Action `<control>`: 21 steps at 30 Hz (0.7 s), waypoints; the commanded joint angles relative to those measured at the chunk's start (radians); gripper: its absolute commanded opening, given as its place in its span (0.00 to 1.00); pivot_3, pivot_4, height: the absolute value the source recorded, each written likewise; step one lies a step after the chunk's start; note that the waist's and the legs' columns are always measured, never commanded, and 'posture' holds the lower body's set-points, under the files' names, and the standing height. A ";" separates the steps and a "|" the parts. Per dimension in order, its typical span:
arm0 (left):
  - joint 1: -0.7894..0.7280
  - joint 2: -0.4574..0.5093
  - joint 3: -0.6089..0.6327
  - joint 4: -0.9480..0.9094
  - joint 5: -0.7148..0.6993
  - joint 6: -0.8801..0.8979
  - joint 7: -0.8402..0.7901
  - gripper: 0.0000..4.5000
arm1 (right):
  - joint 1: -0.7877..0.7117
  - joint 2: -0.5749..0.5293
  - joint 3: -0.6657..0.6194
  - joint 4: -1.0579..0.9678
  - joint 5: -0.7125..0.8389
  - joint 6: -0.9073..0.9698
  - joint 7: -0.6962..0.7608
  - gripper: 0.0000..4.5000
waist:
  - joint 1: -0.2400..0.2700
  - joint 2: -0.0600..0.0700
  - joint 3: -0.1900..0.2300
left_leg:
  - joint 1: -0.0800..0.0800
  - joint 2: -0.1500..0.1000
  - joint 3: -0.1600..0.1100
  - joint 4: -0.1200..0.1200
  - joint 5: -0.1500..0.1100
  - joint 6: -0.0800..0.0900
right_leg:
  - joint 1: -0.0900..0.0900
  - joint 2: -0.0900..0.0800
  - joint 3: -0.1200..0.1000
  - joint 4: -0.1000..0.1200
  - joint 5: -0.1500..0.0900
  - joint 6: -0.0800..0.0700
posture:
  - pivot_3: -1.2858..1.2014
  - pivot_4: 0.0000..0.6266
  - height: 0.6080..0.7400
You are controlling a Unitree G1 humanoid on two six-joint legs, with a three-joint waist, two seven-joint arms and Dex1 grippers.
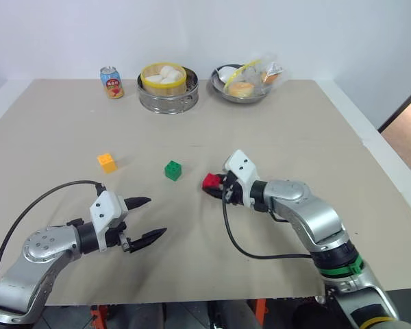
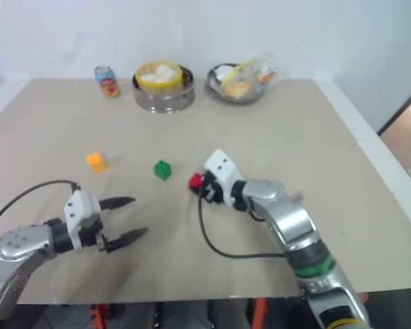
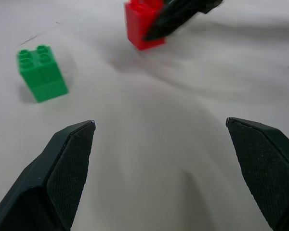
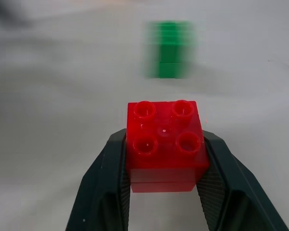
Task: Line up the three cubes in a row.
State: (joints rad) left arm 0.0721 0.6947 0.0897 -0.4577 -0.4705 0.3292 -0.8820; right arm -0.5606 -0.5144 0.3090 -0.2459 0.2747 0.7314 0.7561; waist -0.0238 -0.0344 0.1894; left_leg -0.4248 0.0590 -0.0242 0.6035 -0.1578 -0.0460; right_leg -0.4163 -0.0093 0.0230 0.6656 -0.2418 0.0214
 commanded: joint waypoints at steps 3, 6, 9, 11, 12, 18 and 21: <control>-0.019 0.005 0.010 -0.024 0.002 -0.022 -0.001 1.00 | -0.094 -0.097 0.095 -0.007 0.049 -0.124 0.351 0.28 | 0.000 0.000 0.000 | 0.000 0.003 0.001 0.000 0.000 0.000 | -0.001 0.002 0.000 0.000 0.001 -0.003 | 0.52 0.24 1.00; -0.001 -0.003 0.018 -0.047 -0.009 -0.015 0.012 1.00 | -0.112 -0.078 0.111 0.063 0.016 -0.175 0.375 0.28 | 0.000 0.000 0.000 | 0.000 0.003 0.002 0.000 0.000 0.000 | -0.001 0.003 0.000 0.000 0.002 -0.003 | 0.52 0.24 1.00; 0.035 -0.004 0.038 -0.080 -0.032 -0.011 0.010 1.00 | -0.122 -0.056 0.107 0.113 0.005 -0.194 0.375 0.28 | 0.000 0.000 0.000 | 0.000 0.003 0.003 0.000 0.000 0.000 | -0.002 0.003 0.001 0.000 0.002 -0.003 | 0.52 0.24 1.00; 0.059 -0.001 0.050 -0.099 -0.049 -0.008 0.003 1.00 | -0.126 -0.056 0.113 0.132 -0.003 -0.210 0.395 0.28 | 0.000 0.000 0.000 | 0.000 0.004 0.004 0.000 0.000 0.000 | -0.003 0.003 0.002 0.000 0.002 -0.003 | 0.52 0.24 1.00; 0.068 0.005 0.052 -0.104 -0.053 -0.006 -0.002 1.00 | -0.127 -0.055 0.118 0.141 -0.010 -0.225 0.408 0.28 | 0.000 0.000 0.000 | 0.000 0.004 0.004 0.000 0.000 0.000 | -0.003 0.003 0.003 0.000 0.002 -0.003 | 0.52 0.24 1.00; 0.082 0.023 0.055 -0.115 -0.043 -0.005 -0.006 1.00 | -0.139 -0.048 0.146 0.207 -0.057 -0.287 0.443 0.28 | 0.000 0.000 0.000 | 0.000 0.003 0.004 0.000 0.000 0.000 | -0.003 0.003 0.003 0.000 0.002 -0.003 | 0.52 0.24 1.00; 0.084 0.029 0.055 -0.111 -0.037 -0.008 -0.004 1.00 | -0.141 -0.049 0.154 0.239 -0.077 -0.321 0.467 0.28 | 0.000 0.000 0.000 | 0.000 0.004 0.004 0.000 0.000 0.000 | -0.003 0.004 0.003 0.000 0.003 -0.003 | 0.52 0.24 1.00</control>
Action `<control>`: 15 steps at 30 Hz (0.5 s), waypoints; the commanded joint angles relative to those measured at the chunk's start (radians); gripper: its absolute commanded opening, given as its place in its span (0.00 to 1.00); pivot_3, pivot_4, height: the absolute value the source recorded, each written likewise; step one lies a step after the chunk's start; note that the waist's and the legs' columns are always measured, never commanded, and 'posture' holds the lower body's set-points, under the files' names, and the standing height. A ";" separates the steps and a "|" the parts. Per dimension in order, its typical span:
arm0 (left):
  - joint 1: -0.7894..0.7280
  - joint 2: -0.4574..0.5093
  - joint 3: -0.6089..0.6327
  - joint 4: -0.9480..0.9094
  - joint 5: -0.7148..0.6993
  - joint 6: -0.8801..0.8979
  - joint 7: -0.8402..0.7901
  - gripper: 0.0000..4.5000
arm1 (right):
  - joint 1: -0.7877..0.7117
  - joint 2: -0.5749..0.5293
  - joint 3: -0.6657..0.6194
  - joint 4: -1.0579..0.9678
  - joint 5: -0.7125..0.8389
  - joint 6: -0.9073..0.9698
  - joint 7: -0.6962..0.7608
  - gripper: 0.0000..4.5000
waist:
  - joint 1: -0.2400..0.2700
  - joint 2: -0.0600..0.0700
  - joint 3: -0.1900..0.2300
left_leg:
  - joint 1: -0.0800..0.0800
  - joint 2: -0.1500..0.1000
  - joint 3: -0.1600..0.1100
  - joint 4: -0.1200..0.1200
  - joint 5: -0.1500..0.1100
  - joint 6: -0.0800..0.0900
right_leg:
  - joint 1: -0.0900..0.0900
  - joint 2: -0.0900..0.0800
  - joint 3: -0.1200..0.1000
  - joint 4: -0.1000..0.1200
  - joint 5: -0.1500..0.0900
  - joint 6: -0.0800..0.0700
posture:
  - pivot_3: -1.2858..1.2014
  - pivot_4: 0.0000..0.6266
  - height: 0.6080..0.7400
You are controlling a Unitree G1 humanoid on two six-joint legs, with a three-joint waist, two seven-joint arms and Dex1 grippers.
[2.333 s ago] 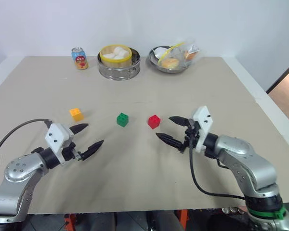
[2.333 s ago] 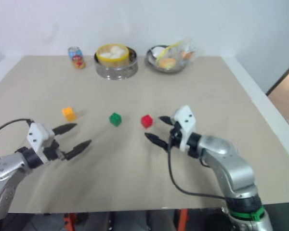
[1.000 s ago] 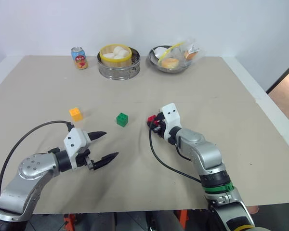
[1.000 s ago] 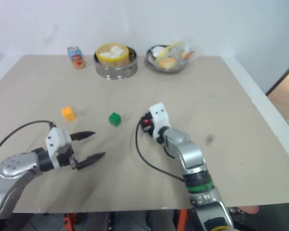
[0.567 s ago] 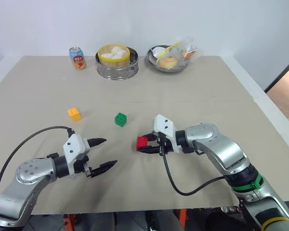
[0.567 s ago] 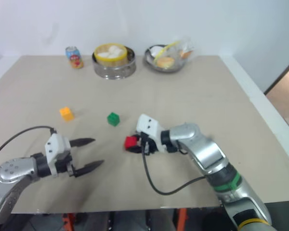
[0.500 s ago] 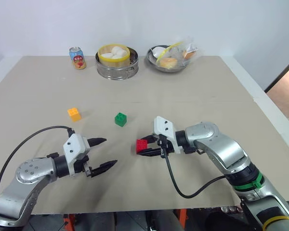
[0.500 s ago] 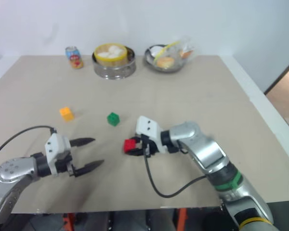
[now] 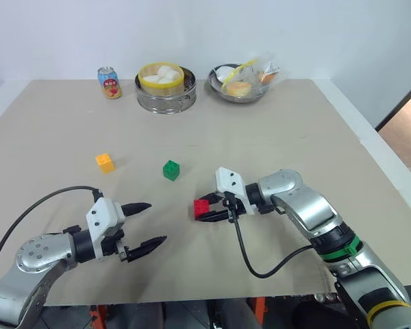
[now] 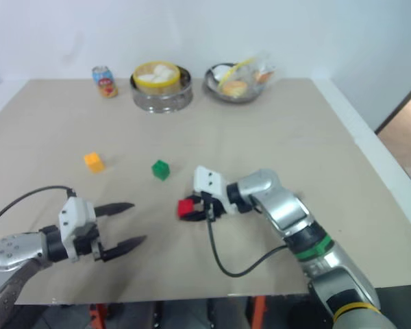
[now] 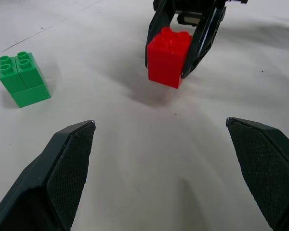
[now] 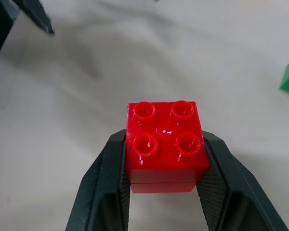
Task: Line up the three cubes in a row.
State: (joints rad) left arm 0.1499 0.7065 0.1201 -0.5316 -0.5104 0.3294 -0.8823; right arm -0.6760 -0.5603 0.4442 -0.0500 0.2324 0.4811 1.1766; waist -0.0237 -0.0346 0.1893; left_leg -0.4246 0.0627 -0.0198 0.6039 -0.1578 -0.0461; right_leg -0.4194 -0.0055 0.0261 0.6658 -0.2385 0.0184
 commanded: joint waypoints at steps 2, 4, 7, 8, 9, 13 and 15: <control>0.007 0.021 0.023 -0.035 0.008 -0.010 -0.003 1.00 | -0.024 0.006 0.018 0.066 -0.047 -0.090 0.044 0.28 | 0.000 0.000 0.000 | 0.000 0.000 0.000 0.000 0.000 0.000 | 0.000 0.000 0.000 0.000 0.000 0.000 | 0.52 0.24 1.00; 0.003 0.021 0.022 -0.035 0.009 -0.009 0.001 1.00 | -0.033 0.018 0.019 0.081 -0.057 -0.083 0.034 0.28 | 0.000 0.000 0.000 | 0.000 0.000 0.000 0.000 0.000 0.000 | 0.000 0.000 0.000 0.000 0.000 0.000 | 0.52 0.24 1.00; -0.001 0.020 0.021 -0.035 0.011 -0.009 0.009 1.00 | -0.042 0.036 0.006 0.099 -0.064 -0.064 0.008 0.28 | 0.000 0.000 0.000 | 0.000 0.000 0.000 0.000 0.000 0.000 | 0.000 0.000 0.000 0.000 0.000 0.000 | 0.52 0.24 1.00; 0.000 0.020 0.021 -0.035 0.011 -0.009 0.010 1.00 | -0.041 0.039 0.000 0.097 -0.058 -0.052 0.006 0.28 | 0.000 0.000 0.000 | 0.000 0.000 0.000 0.000 0.000 0.000 | 0.000 0.000 0.000 0.000 0.000 0.000 | 0.52 0.24 1.00; 0.000 0.020 0.021 -0.036 0.012 -0.009 0.011 1.00 | -0.037 0.040 -0.010 0.092 -0.054 -0.039 -0.002 0.28 | 0.000 0.000 0.000 | 0.000 0.000 0.000 0.000 0.000 0.000 | 0.000 0.001 0.000 0.000 0.000 0.000 | 0.52 0.24 1.00; 0.005 0.017 0.018 -0.039 0.019 -0.010 0.019 1.00 | -0.017 0.050 -0.045 0.067 -0.049 0.008 -0.047 0.28 | 0.000 0.000 0.000 | 0.000 0.001 0.000 0.000 0.000 0.000 | -0.001 0.002 0.001 0.000 0.001 -0.001 | 0.52 0.24 1.00; 0.006 0.016 0.016 -0.040 0.022 -0.012 0.020 1.00 | -0.005 0.047 -0.048 0.057 -0.047 0.014 -0.055 0.28 | 0.000 0.000 0.000 | 0.000 0.001 0.001 0.000 0.000 0.000 | -0.001 0.002 0.001 0.000 0.001 -0.001 | 0.52 0.24 1.00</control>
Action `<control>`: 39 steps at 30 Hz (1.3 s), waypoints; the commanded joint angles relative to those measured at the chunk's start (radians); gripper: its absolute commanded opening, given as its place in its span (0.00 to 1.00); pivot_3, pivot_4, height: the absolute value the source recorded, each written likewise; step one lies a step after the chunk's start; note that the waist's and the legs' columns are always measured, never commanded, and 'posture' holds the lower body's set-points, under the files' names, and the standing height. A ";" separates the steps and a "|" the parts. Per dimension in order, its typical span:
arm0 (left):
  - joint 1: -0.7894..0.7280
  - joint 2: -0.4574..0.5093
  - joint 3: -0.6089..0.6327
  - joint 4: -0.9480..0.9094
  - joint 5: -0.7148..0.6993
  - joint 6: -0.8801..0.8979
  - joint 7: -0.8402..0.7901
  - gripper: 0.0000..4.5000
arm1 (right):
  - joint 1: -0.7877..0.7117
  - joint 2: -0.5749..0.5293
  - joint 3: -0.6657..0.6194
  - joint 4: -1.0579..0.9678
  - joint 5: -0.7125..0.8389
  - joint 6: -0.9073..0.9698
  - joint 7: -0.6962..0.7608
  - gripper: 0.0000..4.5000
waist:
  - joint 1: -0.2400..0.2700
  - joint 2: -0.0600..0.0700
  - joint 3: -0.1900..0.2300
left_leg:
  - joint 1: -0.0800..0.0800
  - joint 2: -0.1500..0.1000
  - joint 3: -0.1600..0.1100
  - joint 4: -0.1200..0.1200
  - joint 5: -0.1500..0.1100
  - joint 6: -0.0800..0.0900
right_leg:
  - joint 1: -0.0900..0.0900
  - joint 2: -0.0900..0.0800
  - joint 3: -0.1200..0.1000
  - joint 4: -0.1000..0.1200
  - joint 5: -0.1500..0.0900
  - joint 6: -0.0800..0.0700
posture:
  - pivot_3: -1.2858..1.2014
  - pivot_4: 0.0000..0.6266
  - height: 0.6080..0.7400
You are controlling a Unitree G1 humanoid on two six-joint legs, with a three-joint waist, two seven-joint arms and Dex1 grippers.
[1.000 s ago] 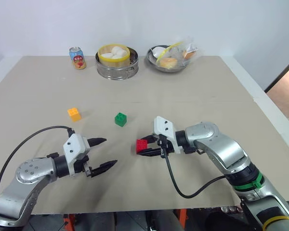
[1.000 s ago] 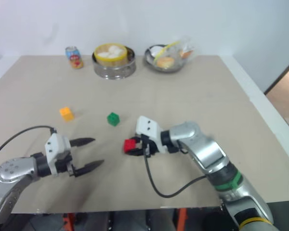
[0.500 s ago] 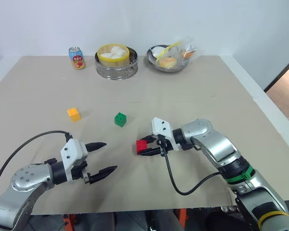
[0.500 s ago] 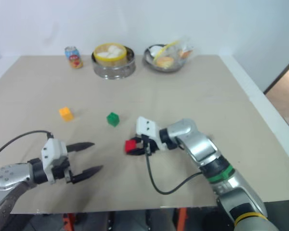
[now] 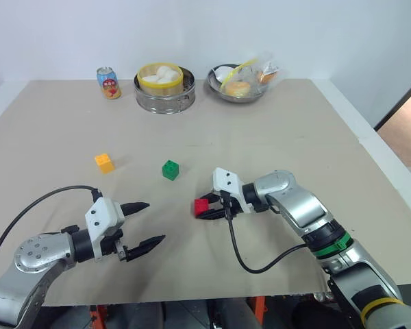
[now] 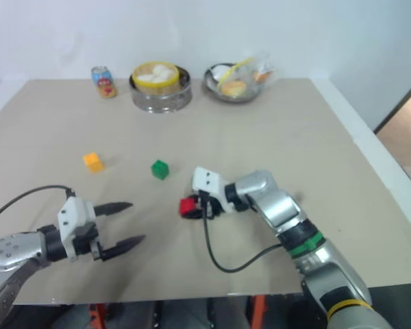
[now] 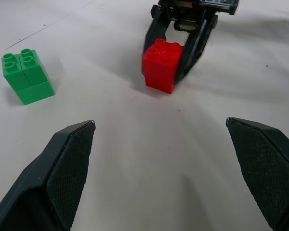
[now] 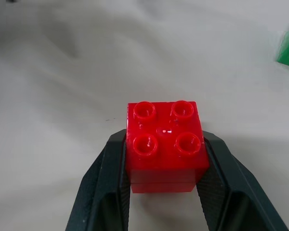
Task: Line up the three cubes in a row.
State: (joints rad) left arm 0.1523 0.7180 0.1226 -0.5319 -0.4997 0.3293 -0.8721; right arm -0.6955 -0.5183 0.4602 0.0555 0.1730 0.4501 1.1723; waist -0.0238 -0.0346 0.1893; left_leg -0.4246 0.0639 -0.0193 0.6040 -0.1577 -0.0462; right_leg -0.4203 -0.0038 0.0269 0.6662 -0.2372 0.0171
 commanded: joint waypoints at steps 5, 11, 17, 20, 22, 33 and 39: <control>-0.005 0.007 0.008 -0.032 0.016 -0.014 0.007 1.00 | 0.038 0.009 -0.074 -0.072 0.005 0.066 -0.082 0.28 | 0.000 0.000 0.000 | 0.000 0.000 0.001 0.000 0.000 0.000 | 0.000 0.000 0.001 0.000 0.000 0.000 | 0.52 0.24 1.00; -0.025 0.012 0.005 -0.015 0.020 -0.017 -0.001 1.00 | 0.048 0.008 -0.069 -0.083 0.011 0.073 -0.080 0.28 | 0.000 0.000 0.000 | 0.000 0.000 0.001 0.000 0.000 0.000 | -0.001 0.000 0.001 0.000 0.000 0.000 | 0.52 0.24 1.00; -0.029 0.010 0.007 -0.013 0.026 -0.017 -0.004 1.00 | 0.057 -0.021 -0.051 -0.109 0.010 0.058 -0.033 0.68 | 0.000 0.000 0.000 | 0.000 0.000 0.001 0.000 0.000 0.000 | -0.001 0.000 0.001 0.000 0.000 0.000 | 0.52 0.24 1.00; -0.025 0.011 0.011 -0.014 0.028 -0.015 -0.006 1.00 | 0.054 -0.045 -0.055 -0.137 0.029 0.053 0.019 0.91 | 0.000 0.000 0.000 | 0.000 0.000 0.002 0.000 0.000 0.000 | -0.001 0.000 0.002 0.000 0.001 0.000 | 0.52 0.24 1.00; -0.021 0.011 0.014 -0.015 0.030 -0.015 -0.007 1.00 | 0.053 -0.051 -0.070 -0.153 0.047 0.060 0.035 0.99 | 0.000 0.000 0.000 | 0.000 0.000 0.001 0.000 0.000 0.000 | -0.001 0.000 0.002 0.000 0.001 0.000 | 0.52 0.24 1.00; -0.209 -0.105 0.064 0.129 0.056 0.038 0.217 1.00 | 0.026 -0.012 -0.298 -0.337 0.314 0.183 -0.013 0.99 | 0.001 0.000 0.000 | 0.000 0.000 0.000 0.001 0.000 0.000 | 0.000 0.002 0.001 0.001 0.002 0.001 | 0.52 0.24 1.00; -0.277 -0.152 -0.022 0.159 0.122 -0.006 0.229 1.00 | 0.056 -0.021 -0.292 -0.352 0.304 0.168 -0.050 0.99 | 0.001 -0.001 -0.001 | 0.000 0.000 0.003 0.002 0.000 0.000 | 0.000 0.001 0.004 0.000 0.004 0.005 | 0.52 0.24 1.00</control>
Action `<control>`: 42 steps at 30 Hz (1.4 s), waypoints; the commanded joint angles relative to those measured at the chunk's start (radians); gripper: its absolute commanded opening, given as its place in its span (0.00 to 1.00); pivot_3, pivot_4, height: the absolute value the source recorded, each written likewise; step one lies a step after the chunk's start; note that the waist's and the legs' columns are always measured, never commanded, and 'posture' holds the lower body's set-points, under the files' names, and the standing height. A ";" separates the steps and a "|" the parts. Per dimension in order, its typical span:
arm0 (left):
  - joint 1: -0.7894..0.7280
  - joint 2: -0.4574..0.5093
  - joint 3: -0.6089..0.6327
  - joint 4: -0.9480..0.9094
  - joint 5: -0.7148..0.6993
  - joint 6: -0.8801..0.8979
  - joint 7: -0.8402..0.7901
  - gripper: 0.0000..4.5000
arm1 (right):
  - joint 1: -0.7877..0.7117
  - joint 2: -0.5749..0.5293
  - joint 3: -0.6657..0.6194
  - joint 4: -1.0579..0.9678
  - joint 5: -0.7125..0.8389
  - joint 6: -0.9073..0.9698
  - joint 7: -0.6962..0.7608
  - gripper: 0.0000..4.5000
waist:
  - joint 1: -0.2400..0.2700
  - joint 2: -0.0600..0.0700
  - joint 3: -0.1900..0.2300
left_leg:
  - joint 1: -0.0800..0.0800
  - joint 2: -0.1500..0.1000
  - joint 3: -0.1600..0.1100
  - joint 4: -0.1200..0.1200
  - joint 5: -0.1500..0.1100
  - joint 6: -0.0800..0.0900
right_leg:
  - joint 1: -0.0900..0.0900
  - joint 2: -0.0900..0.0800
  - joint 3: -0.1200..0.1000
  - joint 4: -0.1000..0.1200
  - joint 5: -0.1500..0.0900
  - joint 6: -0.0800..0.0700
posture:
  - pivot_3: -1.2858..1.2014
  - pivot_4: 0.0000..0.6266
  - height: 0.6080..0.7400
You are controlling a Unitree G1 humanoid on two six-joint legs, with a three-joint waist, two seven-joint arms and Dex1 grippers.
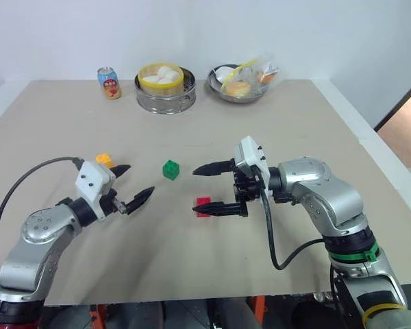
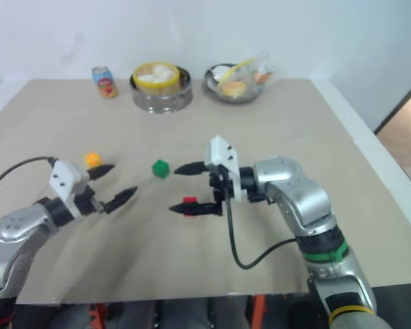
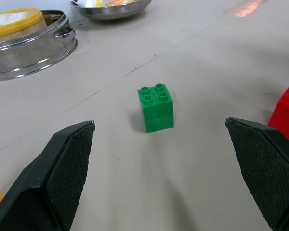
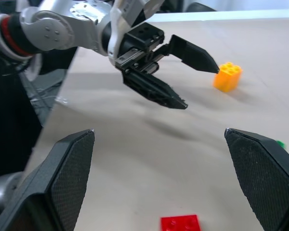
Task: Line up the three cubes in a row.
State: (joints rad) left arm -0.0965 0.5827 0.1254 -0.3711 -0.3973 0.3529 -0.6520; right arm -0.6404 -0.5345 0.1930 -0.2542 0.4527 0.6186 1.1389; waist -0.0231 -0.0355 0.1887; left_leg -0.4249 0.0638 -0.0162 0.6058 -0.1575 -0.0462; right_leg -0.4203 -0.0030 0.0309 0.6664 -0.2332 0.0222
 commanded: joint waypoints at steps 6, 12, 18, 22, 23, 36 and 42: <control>-0.121 -0.043 -0.071 0.096 0.061 -0.058 -0.003 1.00 | 0.014 0.009 -0.045 -0.092 0.084 0.051 -0.071 0.99 | 0.000 0.000 0.000 | 0.000 0.001 -0.001 0.000 0.000 0.000 | -0.001 0.002 0.001 0.001 0.002 0.001 | 0.52 0.24 1.00; -0.237 -0.120 -0.142 0.219 0.125 -0.044 0.055 1.00 | 0.017 0.011 -0.056 -0.104 0.090 0.044 -0.121 0.99 | 0.000 0.000 0.000 | 0.000 0.000 0.000 0.003 0.000 0.000 | 0.000 0.002 0.002 0.000 0.004 0.003 | 0.52 0.24 1.00; -0.283 -0.236 -0.193 0.273 0.166 0.018 0.143 1.00 | 0.016 -0.001 -0.061 -0.109 0.094 0.037 -0.141 0.99 | 0.000 0.000 0.000 | -0.001 0.000 0.000 0.004 0.000 0.000 | 0.000 0.002 0.003 0.000 0.004 0.004 | 0.52 0.24 1.00; -0.305 -0.285 -0.202 0.312 0.215 0.029 0.215 1.00 | 0.015 0.000 -0.061 -0.111 0.088 0.031 -0.157 0.99 | 0.000 0.000 0.000 | -0.001 0.000 0.000 0.004 0.000 0.000 | 0.000 0.002 0.003 0.000 0.005 0.004 | 0.52 0.24 1.00; -0.312 -0.295 -0.205 0.324 0.228 0.031 0.233 1.00 | 0.015 -0.001 -0.060 -0.111 0.085 0.028 -0.159 0.99 | 0.000 0.000 0.000 | -0.001 0.000 0.000 0.004 0.000 0.000 | 0.000 0.002 0.003 0.000 0.005 0.004 | 0.52 0.24 1.00; -0.373 -0.328 -0.191 0.434 0.277 -0.001 0.278 1.00 | 0.004 -0.009 -0.040 -0.082 0.046 -0.016 -0.155 0.99 | 0.000 0.000 0.000 | -0.002 0.000 0.000 0.005 0.000 0.001 | 0.000 0.003 0.003 0.000 0.006 0.005 | 0.52 0.24 1.00; -0.385 -0.340 -0.182 0.485 0.263 0.015 0.272 0.91 | 0.005 -0.009 -0.033 -0.075 0.028 -0.031 -0.151 1.00 | 0.000 0.000 0.000 | -0.002 0.000 0.000 0.005 0.000 0.001 | -0.001 0.003 0.003 0.000 0.006 0.005 | 0.52 0.24 1.00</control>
State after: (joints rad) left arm -0.4531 0.2475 -0.0751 0.1200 -0.1276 0.3725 -0.3791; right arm -0.6151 -0.5387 0.1654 -0.3181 0.4829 0.6058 0.9822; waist -0.0233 -0.0358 0.1886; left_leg -0.4267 0.0639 -0.0161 0.6109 -0.1571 -0.0456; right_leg -0.4208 -0.0003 0.0344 0.6667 -0.2272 0.0273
